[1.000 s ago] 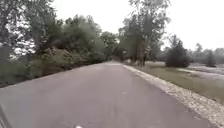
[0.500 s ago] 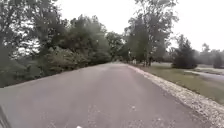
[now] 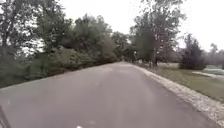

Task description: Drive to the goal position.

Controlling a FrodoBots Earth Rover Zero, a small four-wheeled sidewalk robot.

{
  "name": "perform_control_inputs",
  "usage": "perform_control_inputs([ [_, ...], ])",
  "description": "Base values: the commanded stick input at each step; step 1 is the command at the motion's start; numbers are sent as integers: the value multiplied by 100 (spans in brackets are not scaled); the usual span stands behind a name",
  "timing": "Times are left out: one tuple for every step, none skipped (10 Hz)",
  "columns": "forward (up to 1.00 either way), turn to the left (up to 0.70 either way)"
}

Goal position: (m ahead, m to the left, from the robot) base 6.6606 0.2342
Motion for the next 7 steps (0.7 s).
perform_control_inputs([
  [100,-10],
  [100,-10],
  [100,-10],
  [100,-8],
  [100,-6],
  [100,-3],
  [100,-2],
])
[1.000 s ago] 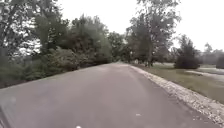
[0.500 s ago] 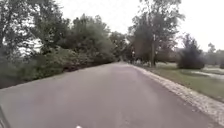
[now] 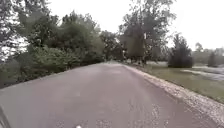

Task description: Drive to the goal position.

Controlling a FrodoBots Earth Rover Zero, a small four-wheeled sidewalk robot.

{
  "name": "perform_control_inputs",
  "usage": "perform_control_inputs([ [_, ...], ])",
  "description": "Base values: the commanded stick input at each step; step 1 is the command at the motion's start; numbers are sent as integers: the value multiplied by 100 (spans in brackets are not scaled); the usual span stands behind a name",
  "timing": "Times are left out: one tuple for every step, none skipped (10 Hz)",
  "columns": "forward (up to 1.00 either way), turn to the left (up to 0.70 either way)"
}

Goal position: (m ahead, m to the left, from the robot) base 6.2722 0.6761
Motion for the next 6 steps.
perform_control_inputs([
  [100,0],
  [100,1],
  [100,1],
  [100,1],
  [100,1],
  [100,1],
])
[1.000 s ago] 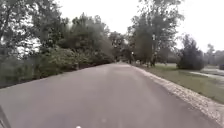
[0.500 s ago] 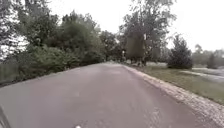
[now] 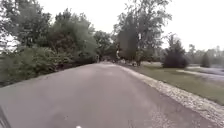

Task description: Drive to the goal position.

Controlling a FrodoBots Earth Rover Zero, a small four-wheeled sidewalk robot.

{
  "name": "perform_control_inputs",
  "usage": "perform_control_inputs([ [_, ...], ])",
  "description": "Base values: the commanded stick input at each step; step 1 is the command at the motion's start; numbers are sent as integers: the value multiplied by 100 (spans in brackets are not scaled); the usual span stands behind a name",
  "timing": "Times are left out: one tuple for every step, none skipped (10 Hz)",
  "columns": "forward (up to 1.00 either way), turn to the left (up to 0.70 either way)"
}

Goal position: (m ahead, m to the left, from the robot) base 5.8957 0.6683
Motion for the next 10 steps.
perform_control_inputs([
  [100,1],
  [100,1],
  [100,1],
  [100,1],
  [100,1],
  [100,1],
  [100,1],
  [100,1],
  [100,-4],
  [100,-14],
])
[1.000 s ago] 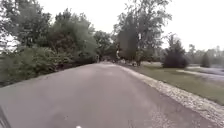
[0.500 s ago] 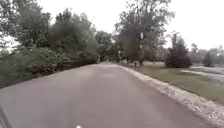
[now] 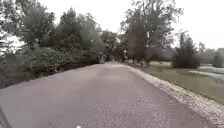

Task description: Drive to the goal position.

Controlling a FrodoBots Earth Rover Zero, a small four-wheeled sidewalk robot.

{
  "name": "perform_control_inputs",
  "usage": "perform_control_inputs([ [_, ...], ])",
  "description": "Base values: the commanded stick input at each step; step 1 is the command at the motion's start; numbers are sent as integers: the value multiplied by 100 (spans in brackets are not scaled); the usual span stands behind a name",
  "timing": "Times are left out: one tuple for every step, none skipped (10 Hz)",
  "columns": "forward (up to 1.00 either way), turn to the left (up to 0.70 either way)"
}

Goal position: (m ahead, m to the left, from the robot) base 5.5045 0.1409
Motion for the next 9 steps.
perform_control_inputs([
  [100,-24],
  [100,-30],
  [100,-35],
  [100,-36],
  [100,-36],
  [100,-36],
  [100,-36],
  [100,-30],
  [100,-25],
])
